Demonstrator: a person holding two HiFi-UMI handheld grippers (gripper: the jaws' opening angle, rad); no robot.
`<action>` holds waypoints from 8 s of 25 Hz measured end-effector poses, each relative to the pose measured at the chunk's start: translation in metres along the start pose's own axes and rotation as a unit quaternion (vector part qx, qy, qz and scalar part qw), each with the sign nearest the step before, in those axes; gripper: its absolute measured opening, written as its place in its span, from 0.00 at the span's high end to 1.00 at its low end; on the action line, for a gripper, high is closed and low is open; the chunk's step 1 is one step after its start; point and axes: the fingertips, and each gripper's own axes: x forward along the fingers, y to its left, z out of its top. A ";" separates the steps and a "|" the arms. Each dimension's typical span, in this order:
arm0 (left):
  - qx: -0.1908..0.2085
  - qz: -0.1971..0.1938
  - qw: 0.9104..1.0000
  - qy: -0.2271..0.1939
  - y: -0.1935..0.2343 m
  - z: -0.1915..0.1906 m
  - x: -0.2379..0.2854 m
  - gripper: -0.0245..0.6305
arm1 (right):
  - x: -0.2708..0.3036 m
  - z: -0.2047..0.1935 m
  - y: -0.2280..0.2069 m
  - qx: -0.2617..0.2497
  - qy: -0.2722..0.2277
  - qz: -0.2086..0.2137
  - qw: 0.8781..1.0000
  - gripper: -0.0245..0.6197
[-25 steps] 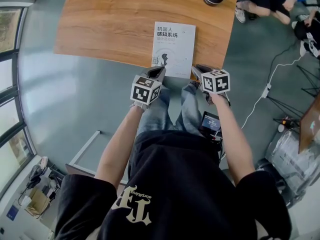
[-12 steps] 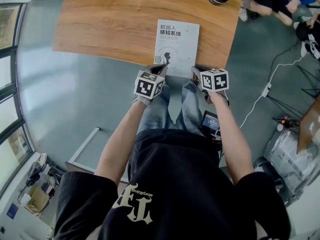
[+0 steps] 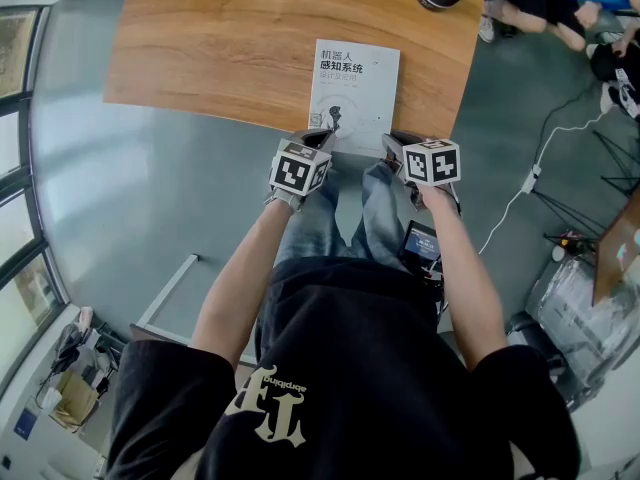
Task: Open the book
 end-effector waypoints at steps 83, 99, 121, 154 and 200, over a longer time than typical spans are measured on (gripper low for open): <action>0.004 0.041 0.999 -0.017 0.044 -0.028 -0.043 0.96 | 0.044 0.105 0.187 -0.069 -0.020 0.123 0.990 0.85; 0.031 0.024 0.998 -0.044 0.035 0.000 -0.063 0.96 | 0.000 0.030 0.015 0.031 -0.057 -0.121 0.991 0.85; 0.043 0.066 0.997 0.020 0.078 -0.012 -0.042 0.96 | 0.029 0.000 0.031 0.027 -0.022 -0.143 0.989 0.82; 0.138 0.008 0.985 -0.107 0.049 0.116 -0.100 0.96 | 0.105 0.057 0.210 -0.094 -0.036 0.081 0.992 0.82; 0.100 0.060 0.989 0.090 0.142 0.013 -0.022 0.96 | 0.118 0.043 0.129 -0.015 0.036 -0.013 0.999 0.98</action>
